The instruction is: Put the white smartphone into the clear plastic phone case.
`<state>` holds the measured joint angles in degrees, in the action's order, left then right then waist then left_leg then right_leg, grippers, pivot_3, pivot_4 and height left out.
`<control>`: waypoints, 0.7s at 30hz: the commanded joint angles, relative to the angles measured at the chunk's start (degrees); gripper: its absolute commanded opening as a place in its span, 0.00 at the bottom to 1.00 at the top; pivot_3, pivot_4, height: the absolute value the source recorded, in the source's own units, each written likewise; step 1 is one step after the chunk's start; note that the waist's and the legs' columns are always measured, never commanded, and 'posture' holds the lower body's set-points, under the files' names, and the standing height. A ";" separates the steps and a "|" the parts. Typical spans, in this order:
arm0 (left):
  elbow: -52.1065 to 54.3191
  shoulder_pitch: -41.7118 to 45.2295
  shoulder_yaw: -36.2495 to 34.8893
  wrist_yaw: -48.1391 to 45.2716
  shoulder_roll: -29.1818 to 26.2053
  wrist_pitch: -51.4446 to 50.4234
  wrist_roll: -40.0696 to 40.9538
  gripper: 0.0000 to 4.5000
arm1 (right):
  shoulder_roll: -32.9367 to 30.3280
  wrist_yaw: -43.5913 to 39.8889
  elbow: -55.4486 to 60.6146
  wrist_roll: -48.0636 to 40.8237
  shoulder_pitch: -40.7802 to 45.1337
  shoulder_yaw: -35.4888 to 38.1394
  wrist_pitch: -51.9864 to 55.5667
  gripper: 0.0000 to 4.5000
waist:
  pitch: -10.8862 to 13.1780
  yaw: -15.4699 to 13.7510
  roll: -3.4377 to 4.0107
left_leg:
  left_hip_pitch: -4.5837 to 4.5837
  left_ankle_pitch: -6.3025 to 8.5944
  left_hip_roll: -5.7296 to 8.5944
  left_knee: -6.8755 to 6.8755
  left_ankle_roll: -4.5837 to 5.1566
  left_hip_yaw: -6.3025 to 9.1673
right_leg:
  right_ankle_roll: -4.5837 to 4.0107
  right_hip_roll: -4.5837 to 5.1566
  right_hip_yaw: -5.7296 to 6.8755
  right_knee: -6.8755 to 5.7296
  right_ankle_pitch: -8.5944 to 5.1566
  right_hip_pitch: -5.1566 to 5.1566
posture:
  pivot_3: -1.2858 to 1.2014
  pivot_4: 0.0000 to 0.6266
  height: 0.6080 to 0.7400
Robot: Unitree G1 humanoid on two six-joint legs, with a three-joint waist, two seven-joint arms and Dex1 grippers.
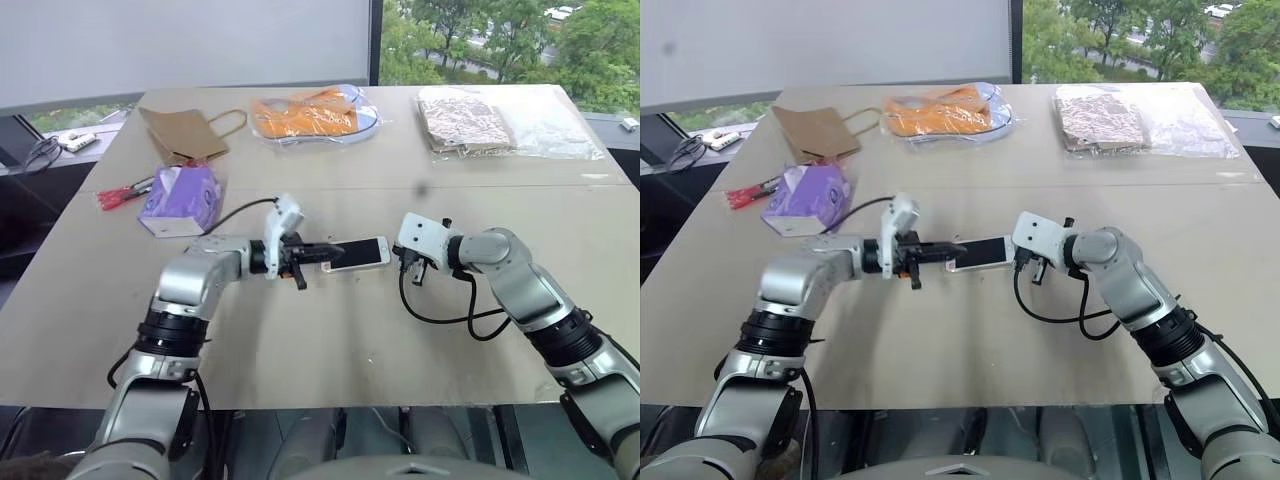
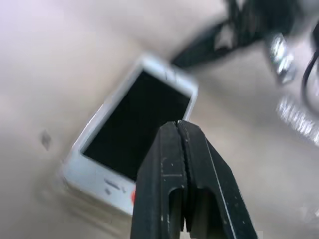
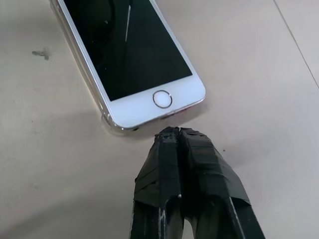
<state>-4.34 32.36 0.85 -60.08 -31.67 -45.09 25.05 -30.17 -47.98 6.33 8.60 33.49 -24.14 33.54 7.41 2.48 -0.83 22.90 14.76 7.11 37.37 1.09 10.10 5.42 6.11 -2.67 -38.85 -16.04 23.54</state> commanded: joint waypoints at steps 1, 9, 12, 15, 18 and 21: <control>-0.97 -0.93 -1.07 4.46 -2.12 2.89 -3.21 0.00 | -0.01 -0.14 1.91 -0.30 0.81 1.07 -0.65 0.00 | 0.00 0.03 0.00 | -0.01 0.00 0.00 -0.01 0.00 -0.01 | 0.00 0.00 -0.02 0.00 0.00 0.00 | 0.52 0.24 1.00; -1.86 -5.32 3.34 8.31 -2.85 9.33 -10.10 0.00 | 0.59 -1.14 2.47 -0.62 1.46 0.28 -1.21 0.00 | 0.01 -0.28 0.01 | 0.00 0.00 0.00 -0.01 0.00 -0.02 | 0.00 0.01 -0.01 0.01 0.00 0.00 | 0.52 0.24 1.00; -1.12 -5.75 4.56 8.77 -2.08 9.43 -10.65 0.00 | 0.85 -1.96 3.36 -0.83 1.19 -0.48 -1.76 0.00 | 0.01 -0.28 0.01 | 0.00 0.00 0.00 -0.01 0.00 -0.02 | 0.00 0.01 -0.01 0.01 0.00 0.00 | 0.52 0.24 1.00; -0.31 -5.49 5.68 8.42 -0.55 10.55 -10.40 0.00 | 1.62 -2.82 3.76 -0.28 1.12 -2.44 -2.45 0.00 | 0.00 -0.29 0.01 | -0.01 0.00 0.00 -0.01 0.00 -0.02 | 0.00 0.01 -0.01 0.01 0.00 0.00 | 0.52 0.24 1.00; 1.32 -5.65 6.71 7.21 0.44 11.17 -10.14 0.00 | 2.99 -3.04 3.00 0.41 1.26 -4.33 -3.64 0.00 | 0.00 -0.37 0.01 | -0.01 0.00 0.00 0.01 0.00 -0.01 | 0.00 0.01 0.01 0.01 0.00 0.00 | 0.52 0.24 1.00; 2.85 -6.39 7.29 5.72 0.10 11.17 -9.95 0.00 | 4.28 -2.88 1.82 0.55 1.35 -4.58 -4.19 0.00 | 0.00 -0.15 0.01 | -0.03 0.00 0.00 0.01 0.00 -0.01 | 0.00 0.02 0.01 0.01 0.00 -0.01 | 0.52 0.24 1.00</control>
<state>-5.70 25.95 5.13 -51.10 -33.08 -35.13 13.47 -28.00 -50.22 7.03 10.22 33.76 -26.82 31.29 7.41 2.33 -0.81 22.87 14.76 7.11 37.38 1.09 10.08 5.42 6.12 -2.67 -38.84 -16.04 23.53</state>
